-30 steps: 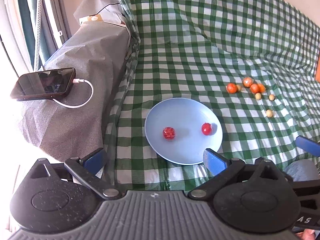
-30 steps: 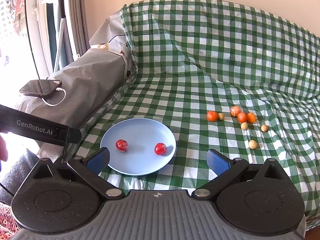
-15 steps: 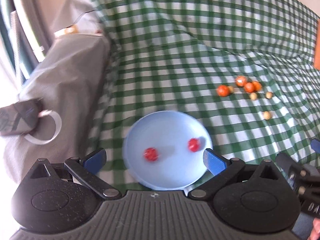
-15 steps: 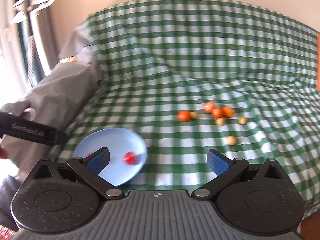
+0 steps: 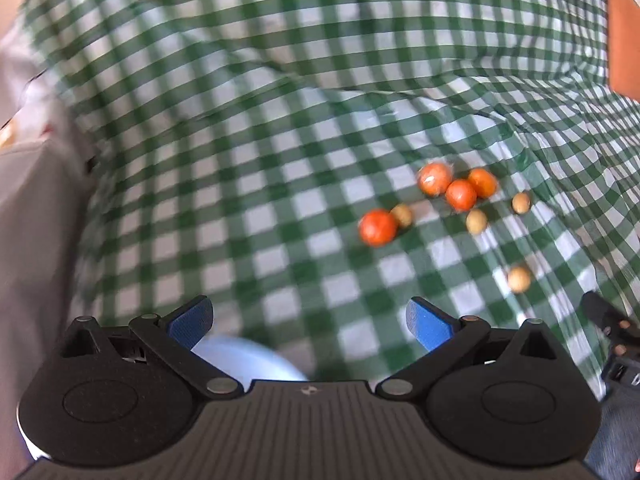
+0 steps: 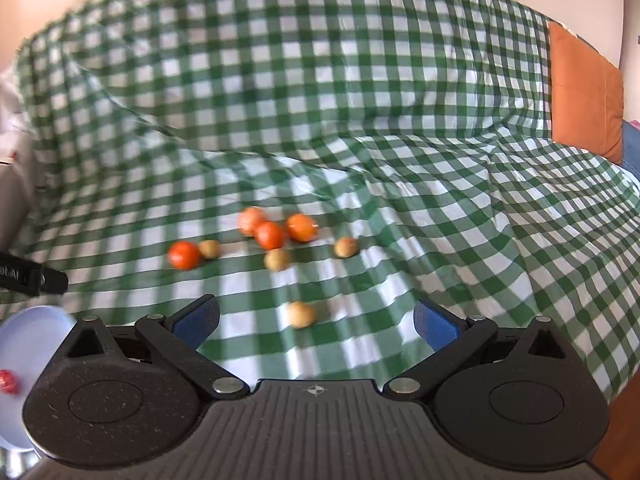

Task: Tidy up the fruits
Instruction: 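Grasp a tan round fruit with the right tool while the left grasps another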

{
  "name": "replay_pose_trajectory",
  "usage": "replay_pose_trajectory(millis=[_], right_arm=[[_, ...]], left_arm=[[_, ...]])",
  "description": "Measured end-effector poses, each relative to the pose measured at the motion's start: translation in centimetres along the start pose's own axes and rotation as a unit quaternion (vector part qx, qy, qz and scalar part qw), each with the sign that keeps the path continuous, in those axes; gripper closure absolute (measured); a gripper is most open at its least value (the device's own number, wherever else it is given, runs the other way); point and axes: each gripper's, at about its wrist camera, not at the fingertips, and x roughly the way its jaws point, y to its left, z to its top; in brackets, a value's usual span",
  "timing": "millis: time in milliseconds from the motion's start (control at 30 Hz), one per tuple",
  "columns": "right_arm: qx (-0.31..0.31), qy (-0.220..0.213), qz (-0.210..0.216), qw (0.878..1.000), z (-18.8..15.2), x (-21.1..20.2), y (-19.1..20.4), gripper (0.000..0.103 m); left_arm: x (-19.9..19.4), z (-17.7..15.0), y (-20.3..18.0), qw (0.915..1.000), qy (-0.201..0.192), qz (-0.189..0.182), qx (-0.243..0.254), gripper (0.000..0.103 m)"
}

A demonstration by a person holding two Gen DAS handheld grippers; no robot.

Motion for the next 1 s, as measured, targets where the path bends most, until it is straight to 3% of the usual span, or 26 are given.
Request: replay_pose_trajectory(millis=[133,367,467,533,567,633,667,700,733,867,1000], right_arm=[[0.006,0.029,0.003,1.0,0.6,5.0,-1.2,0.001],[-0.002,0.065,0.016,0.998,-0.7,11.8,0.0,0.001],[0.0,0.077,0.014,0.997,-1.3,13.5,0.5,0.001],[-0.001,0.082,0.015,0.996,-1.8,14.0,0.6,0.004],[-0.002,0.086,0.015,0.996,-2.1,14.1,0.6,0.007],[-0.013,0.083,0.007,0.996,-2.9,14.1,0.8,0.015],[-0.018,0.071,0.009,0.997,-3.1,13.8,0.9,0.034],[-0.024,0.062,0.017,0.998,-3.1,13.5,1.1,0.063],[-0.031,0.057,0.021,0.998,-3.0,13.4,1.3,0.074],[-0.021,0.048,0.004,0.999,-2.4,13.3,0.9,0.073],[-0.012,0.016,-0.003,1.0,-0.9,9.9,0.0,0.073]], left_arm=[[4.5,3.8,-2.6,0.9969,-0.005,-0.037,0.07,0.0],[13.2,8.4,-6.0,0.9847,0.05,-0.087,0.142,0.001],[15.8,9.0,-7.1,0.9775,0.074,-0.094,0.174,0.015],[16.9,9.0,-7.5,0.9717,0.089,-0.106,0.191,0.035],[17.3,8.9,-7.7,0.9694,0.093,-0.109,0.199,0.044],[17.5,8.7,-7.9,0.9647,0.098,-0.125,0.21,0.071],[17.2,8.7,-7.9,0.9636,0.095,-0.13,0.213,0.075],[17.0,8.7,-7.9,0.9635,0.093,-0.129,0.216,0.075],[16.6,8.7,-7.8,0.9647,0.086,-0.126,0.214,0.075],[14.0,9.6,-6.0,0.9753,0.064,-0.116,0.177,0.075],[8.0,10.0,-2.0,0.9885,0.026,-0.104,0.107,0.075]])
